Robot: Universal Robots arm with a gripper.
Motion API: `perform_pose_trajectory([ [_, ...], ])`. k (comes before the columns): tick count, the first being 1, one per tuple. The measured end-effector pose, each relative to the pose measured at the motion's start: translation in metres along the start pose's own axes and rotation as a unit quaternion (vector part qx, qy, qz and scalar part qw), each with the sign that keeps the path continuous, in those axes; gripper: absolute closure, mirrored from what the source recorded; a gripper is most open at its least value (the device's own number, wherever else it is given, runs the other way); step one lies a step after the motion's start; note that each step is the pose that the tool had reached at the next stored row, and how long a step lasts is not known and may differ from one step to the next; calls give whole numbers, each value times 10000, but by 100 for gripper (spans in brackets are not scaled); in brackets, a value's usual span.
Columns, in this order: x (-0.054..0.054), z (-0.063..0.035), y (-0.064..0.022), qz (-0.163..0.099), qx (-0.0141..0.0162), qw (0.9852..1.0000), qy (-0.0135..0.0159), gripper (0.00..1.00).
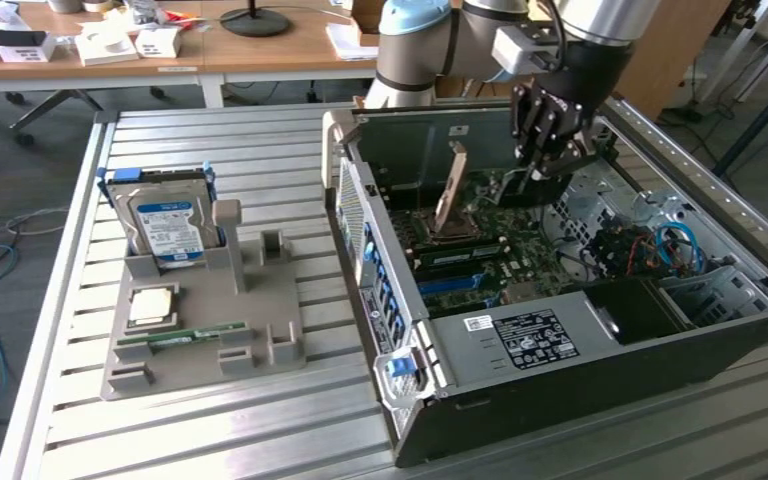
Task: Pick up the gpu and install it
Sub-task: 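Insert the gpu into the slot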
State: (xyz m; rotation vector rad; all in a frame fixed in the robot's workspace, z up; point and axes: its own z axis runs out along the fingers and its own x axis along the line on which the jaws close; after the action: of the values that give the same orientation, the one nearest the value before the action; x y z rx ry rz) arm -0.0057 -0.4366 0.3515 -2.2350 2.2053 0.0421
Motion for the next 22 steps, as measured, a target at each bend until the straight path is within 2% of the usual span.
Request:
perform_pose_trajectory([
  [17,5,275,72,-11,36,10000,1,74],
  [22,5,315,85,-19,53,10000,1,74],
])
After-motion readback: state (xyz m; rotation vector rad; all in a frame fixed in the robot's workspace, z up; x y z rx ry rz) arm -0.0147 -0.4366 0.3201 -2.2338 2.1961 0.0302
